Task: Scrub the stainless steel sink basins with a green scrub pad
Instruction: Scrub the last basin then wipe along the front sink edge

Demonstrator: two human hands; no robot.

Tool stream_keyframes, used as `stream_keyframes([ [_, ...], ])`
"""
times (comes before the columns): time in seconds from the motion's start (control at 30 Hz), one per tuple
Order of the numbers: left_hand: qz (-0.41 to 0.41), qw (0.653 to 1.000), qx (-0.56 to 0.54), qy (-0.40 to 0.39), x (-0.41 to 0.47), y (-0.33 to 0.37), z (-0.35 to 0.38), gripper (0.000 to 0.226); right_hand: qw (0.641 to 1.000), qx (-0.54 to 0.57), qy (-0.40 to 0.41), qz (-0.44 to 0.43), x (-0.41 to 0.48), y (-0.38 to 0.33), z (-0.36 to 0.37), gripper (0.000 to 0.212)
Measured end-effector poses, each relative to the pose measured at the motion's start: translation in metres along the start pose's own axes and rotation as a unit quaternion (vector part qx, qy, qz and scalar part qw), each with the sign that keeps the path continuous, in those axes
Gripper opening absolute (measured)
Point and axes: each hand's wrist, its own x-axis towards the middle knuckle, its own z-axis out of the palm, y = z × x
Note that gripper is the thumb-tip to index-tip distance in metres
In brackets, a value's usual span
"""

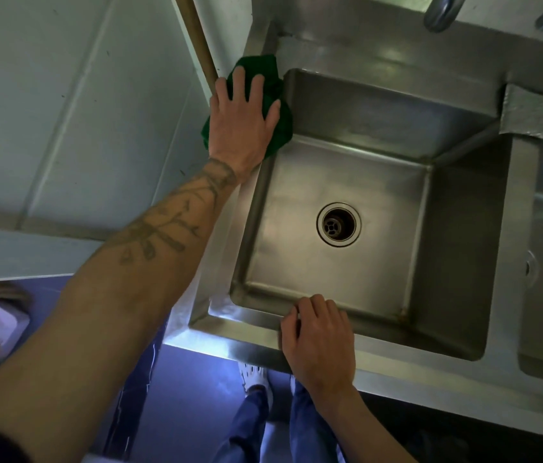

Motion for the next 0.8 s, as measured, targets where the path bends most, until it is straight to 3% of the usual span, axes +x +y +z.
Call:
stream_keyframes([
  [0.8,0.018,0.999,0.031,0.026,0.005,0.0,0.01,0.061,1.0,-0.006,0.019,-0.008,0.001,0.0,0.0,0.016],
])
